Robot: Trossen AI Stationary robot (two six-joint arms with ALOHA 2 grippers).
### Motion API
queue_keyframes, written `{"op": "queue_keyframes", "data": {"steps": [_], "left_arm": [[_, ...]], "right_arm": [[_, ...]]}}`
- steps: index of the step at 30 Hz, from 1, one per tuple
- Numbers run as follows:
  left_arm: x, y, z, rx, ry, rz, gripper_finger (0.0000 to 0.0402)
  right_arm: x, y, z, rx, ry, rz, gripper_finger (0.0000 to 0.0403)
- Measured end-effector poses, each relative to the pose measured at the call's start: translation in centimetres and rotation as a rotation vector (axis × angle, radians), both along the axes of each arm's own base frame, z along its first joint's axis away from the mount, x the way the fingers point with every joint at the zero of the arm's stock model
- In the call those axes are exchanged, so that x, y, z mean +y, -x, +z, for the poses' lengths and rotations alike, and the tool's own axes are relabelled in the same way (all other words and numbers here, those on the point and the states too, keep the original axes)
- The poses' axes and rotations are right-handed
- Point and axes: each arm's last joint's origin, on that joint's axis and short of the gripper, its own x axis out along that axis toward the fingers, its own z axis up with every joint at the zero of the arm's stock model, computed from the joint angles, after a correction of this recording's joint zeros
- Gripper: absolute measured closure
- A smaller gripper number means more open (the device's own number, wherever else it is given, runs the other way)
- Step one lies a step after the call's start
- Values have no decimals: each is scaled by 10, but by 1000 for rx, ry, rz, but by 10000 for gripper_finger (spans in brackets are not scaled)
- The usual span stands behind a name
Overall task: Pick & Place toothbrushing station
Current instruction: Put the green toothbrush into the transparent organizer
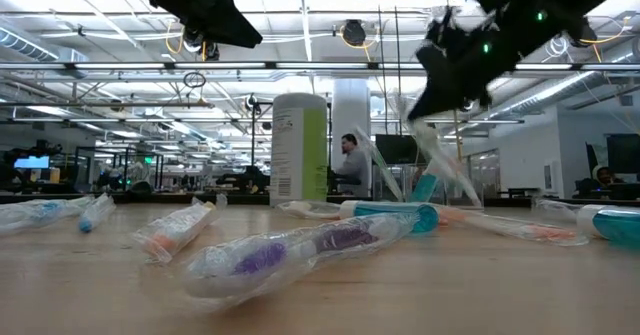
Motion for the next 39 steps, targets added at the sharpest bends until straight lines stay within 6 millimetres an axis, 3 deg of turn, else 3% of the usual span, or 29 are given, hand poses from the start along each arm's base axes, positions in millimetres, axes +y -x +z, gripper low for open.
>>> {"op": "queue_keyframes", "data": {"steps": [4,6,11,18,24,28,33,39], "left_arm": [[0,0,0,0,0,0,222],[0,0,0,4,-6,-2,222],[0,0,0,17,-31,-11,222],[0,0,0,18,-33,-12,222],[0,0,-1,19,-20,-8,222],[0,0,-1,17,-18,-7,222],[-2,3,-9,103,20,-62,222],[-5,10,-23,218,178,-82,222]], "right_arm": [[-8,15,29,-18,324,-299,403],[-11,18,30,12,416,-397,403],[-22,21,24,1,501,-449,403],[-42,41,-25,43,479,-552,403],[-40,52,-47,-3,423,-494,403],[-32,54,-58,-44,360,-372,403],[-29,60,-62,-15,391,-437,397],[-29,60,-62,-46,372,-458,356]]}}
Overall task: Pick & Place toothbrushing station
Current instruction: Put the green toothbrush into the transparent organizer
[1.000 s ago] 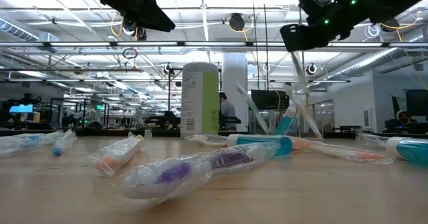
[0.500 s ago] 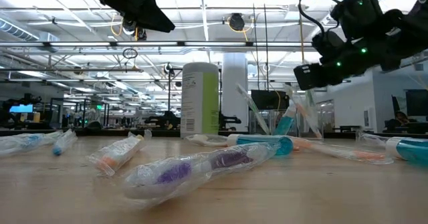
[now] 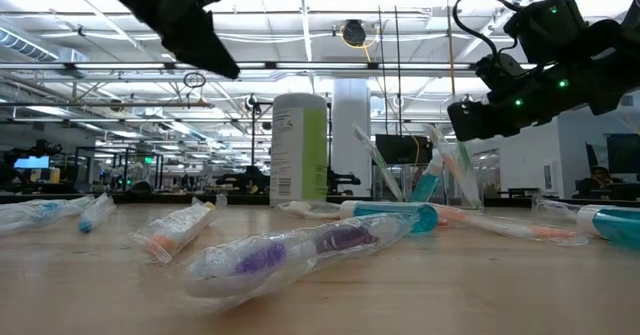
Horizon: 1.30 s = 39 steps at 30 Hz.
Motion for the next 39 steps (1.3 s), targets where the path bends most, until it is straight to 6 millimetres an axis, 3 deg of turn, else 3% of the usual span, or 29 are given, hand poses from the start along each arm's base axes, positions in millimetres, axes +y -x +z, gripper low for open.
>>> {"op": "queue_keyframes", "data": {"steps": [4,11,16,28,39], "left_arm": [[-1,7,-9,80,112,72,222],[-7,29,-29,281,452,308,222],[-16,40,-44,357,543,414,222],[-35,64,-93,449,700,651,222],[-49,82,-118,507,754,757,222]], "right_arm": [[0,-1,0,-34,-23,36,315],[2,-4,0,-90,-67,138,245],[2,-5,4,-77,-31,146,217],[2,-6,35,-114,186,157,202],[2,-4,41,-98,239,151,202]]}}
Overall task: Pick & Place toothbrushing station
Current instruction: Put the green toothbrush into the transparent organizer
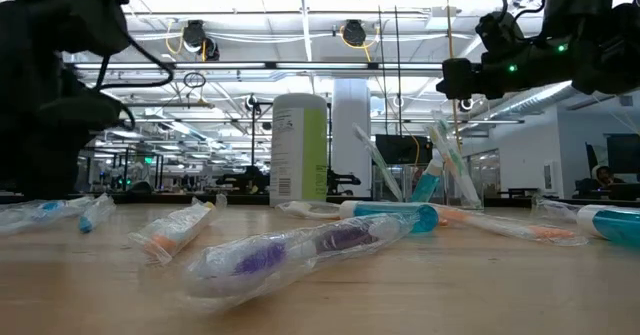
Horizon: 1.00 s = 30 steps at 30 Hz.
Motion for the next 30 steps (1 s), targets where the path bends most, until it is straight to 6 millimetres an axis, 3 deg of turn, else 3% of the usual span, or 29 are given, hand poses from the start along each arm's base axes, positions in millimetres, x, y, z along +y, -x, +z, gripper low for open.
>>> {"op": "queue_keyframes", "data": {"steps": [6,18,30], "left_arm": [[-3,2,-12,-48,2,-10,222],[-5,-1,-12,-81,-11,-49,222],[-20,-24,-1,-360,76,-143,223]], "right_arm": [[0,0,0,-6,-3,1,202],[0,0,0,-10,-5,2,202],[0,0,0,-30,-16,7,202]]}}
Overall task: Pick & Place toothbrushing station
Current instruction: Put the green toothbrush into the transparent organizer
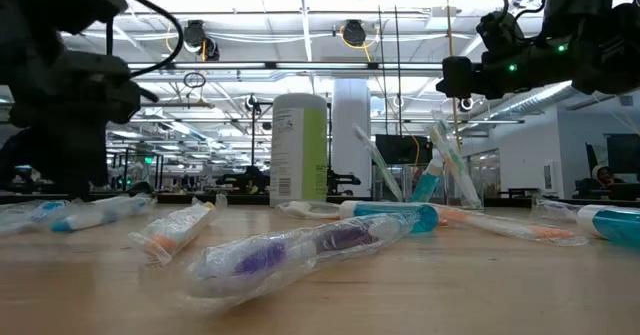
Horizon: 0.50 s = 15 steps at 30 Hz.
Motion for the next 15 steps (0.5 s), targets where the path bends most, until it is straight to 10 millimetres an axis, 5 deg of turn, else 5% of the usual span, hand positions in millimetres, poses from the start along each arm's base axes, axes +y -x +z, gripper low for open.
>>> {"op": "queue_keyframes", "data": {"steps": [15], "left_arm": [[1,2,-20,178,-83,41,238]], "right_arm": [[0,0,-1,-12,-14,5,202]]}}
